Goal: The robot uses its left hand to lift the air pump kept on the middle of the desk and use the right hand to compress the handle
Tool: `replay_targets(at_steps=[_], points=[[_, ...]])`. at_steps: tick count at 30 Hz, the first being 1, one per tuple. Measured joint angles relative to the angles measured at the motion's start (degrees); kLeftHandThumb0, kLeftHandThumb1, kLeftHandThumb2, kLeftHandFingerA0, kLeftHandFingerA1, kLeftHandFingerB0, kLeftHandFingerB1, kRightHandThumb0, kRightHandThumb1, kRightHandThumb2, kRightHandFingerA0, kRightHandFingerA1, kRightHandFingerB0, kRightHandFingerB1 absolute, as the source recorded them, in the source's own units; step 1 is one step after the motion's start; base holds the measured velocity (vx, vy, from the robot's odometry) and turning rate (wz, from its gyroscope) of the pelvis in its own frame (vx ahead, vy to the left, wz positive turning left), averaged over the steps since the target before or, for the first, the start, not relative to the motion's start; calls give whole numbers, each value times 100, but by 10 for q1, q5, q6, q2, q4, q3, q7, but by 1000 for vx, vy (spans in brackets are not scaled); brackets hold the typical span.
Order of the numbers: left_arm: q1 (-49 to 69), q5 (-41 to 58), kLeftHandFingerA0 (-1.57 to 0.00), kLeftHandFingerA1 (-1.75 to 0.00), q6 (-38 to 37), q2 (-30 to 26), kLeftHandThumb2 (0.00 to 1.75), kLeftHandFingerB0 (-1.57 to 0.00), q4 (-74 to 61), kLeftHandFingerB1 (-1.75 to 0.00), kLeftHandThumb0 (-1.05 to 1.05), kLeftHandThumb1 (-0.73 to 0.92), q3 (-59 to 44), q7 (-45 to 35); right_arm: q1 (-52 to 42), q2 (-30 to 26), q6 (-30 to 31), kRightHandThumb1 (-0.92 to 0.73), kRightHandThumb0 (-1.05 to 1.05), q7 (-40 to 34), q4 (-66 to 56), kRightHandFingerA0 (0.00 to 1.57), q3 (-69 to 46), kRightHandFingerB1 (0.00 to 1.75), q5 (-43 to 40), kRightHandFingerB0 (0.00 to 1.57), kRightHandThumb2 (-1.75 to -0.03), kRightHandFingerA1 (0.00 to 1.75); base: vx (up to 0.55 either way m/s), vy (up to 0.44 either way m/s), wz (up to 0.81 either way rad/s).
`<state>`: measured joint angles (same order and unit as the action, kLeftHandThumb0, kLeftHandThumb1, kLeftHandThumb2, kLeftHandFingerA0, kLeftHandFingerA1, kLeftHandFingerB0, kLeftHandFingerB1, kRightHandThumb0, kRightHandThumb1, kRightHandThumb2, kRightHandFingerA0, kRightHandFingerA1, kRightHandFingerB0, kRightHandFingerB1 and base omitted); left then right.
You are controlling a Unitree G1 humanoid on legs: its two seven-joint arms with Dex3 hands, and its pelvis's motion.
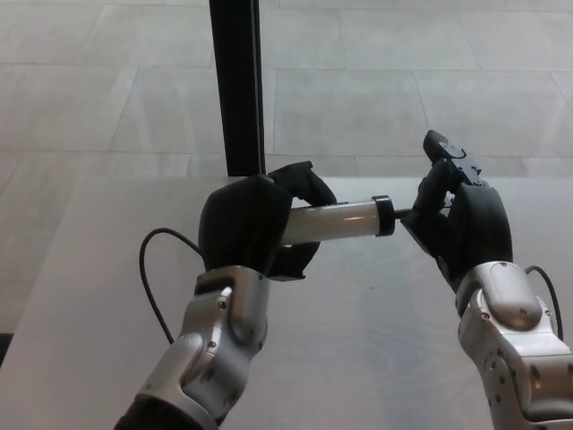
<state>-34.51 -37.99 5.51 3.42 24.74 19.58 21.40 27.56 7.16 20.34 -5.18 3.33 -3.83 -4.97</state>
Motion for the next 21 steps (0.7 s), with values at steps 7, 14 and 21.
replay_targets(at_steps=[7,14,21], points=[[56,0,-90,-171,-6,-40,109,-84,-11,-147,-17,53,22,-14,-12,-91,8,-79,-84,14,-47,5,-72,34,-9,8,-117,47,0,0,0],[110,-2,-122,-141,-10,-80,117,-102,-17,-127,-21,48,59,-41,-34,-159,8,-92,-89,26,-55,7,-169,35,-29,14,-78,45,0,0,0],[128,-5,-88,-175,-9,-85,110,-77,-20,-157,-13,55,85,-64,-48,-177,9,-50,-36,35,-64,3,-200,49,-49,0,-113,53,0,0,0]])
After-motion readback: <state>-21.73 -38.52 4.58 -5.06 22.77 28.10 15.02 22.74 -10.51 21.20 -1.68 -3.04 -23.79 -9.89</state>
